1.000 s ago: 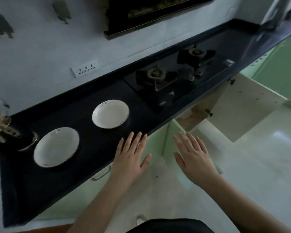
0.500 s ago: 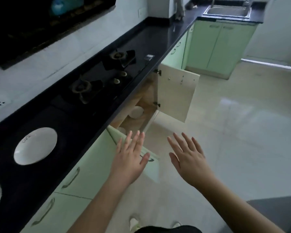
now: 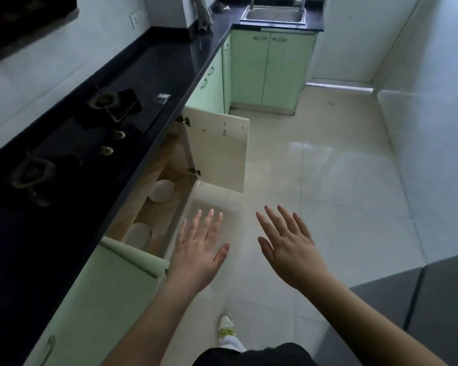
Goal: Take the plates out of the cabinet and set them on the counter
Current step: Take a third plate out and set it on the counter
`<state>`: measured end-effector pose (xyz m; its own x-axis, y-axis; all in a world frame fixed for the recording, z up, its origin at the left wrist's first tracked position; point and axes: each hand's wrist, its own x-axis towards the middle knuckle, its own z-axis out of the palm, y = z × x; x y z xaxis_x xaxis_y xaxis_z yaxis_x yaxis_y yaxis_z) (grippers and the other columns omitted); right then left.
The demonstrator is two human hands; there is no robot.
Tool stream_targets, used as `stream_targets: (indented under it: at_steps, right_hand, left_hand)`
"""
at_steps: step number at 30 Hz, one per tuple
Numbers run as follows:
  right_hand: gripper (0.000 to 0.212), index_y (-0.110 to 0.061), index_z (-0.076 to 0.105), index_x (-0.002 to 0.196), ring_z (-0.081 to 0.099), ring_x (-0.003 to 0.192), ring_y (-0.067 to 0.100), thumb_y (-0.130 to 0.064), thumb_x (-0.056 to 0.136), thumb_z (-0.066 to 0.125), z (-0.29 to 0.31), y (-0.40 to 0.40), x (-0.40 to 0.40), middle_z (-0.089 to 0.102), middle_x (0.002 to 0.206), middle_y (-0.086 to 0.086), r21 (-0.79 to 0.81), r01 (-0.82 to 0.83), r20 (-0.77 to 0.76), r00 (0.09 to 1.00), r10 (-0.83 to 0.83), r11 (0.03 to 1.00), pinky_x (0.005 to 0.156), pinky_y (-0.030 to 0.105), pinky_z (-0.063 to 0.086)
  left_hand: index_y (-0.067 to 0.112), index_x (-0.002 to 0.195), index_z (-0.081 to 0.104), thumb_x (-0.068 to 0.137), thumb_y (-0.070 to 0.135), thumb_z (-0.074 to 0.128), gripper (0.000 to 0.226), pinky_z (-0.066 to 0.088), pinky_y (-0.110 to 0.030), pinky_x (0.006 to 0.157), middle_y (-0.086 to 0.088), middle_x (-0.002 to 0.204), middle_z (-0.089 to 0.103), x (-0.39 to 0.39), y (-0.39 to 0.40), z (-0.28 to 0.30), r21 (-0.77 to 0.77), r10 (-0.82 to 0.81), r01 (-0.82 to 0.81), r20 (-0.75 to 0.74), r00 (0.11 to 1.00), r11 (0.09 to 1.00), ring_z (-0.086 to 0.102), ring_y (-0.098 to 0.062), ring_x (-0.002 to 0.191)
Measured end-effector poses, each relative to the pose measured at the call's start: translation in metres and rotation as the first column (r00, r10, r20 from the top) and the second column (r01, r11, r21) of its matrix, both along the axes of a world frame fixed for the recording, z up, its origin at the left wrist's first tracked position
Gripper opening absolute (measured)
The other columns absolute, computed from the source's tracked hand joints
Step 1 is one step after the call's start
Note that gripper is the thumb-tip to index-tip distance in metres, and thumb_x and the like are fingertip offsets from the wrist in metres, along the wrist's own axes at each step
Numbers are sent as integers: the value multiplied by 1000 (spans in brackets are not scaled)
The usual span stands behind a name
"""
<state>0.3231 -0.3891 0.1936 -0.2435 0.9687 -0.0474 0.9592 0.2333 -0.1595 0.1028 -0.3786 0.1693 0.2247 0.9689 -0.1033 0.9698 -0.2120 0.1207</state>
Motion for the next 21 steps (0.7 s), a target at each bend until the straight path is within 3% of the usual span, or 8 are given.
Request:
stream_targets:
  at_steps: [3,10,15,21]
  right_hand:
    - [59,-31,1,155,-13,148,14,-50,100,12,-2,19,11,0,164,-6,4,44,47,998,-44,999,118,34,-14]
    - [60,-31,-4,154,-15,148,13,-51,99,9,-5,61,25,-3,164,-6,1,155,55,986,-155,988,118,33,-15]
    - [59,-28,4,155,-7,149,15,-49,101,16,-10,94,51,4,164,-4,15,187,26,982,-187,982,120,34,-9]
    - [60,-31,5,155,-6,149,15,-51,100,16,-28,160,98,4,164,-6,-16,185,-37,982,-186,983,116,31,-10]
  left_hand:
    - [36,148,-28,93,66,-3,68,-25,-39,114,9,161,-25,14,31,-2,6,-49,49,24,999,999,-35,-14,142]
    - [34,148,-27,96,62,3,66,-38,-35,103,12,152,-37,31,96,-6,-2,-175,175,-5,985,985,-50,-10,130]
    - [36,145,-31,95,62,-2,64,-24,-41,115,12,147,-45,52,134,-10,-17,-192,192,9,981,981,-45,-11,135]
    - [36,147,-27,94,62,0,65,-21,-46,116,10,152,-36,99,188,-16,-18,-135,135,-35,990,991,-35,-15,142]
